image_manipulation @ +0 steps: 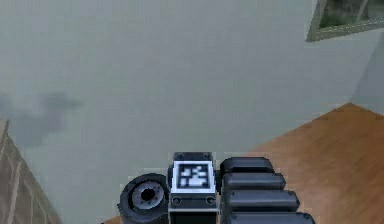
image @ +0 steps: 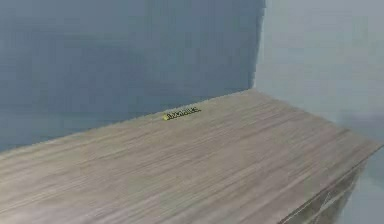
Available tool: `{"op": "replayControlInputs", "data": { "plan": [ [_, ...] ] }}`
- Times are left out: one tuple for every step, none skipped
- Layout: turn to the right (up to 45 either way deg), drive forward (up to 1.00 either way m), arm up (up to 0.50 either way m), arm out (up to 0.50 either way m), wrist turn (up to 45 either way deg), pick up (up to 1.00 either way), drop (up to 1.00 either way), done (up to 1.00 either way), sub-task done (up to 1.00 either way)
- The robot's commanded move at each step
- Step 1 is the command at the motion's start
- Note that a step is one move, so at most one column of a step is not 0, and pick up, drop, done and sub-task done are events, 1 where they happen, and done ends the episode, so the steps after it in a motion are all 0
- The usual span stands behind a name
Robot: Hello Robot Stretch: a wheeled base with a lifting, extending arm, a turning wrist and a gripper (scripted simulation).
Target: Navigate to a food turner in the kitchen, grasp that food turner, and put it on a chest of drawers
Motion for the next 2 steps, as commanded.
{"op": "replayControlInputs", "data": {
  "plan": [
    [-45.0,0.00,0.00,0.00,0.0,0.00,0.00,0.00,0.00],
    [-45.0,0.00,0.00,0.00,0.0,0.00,0.00,0.00,0.00]
  ]
}}
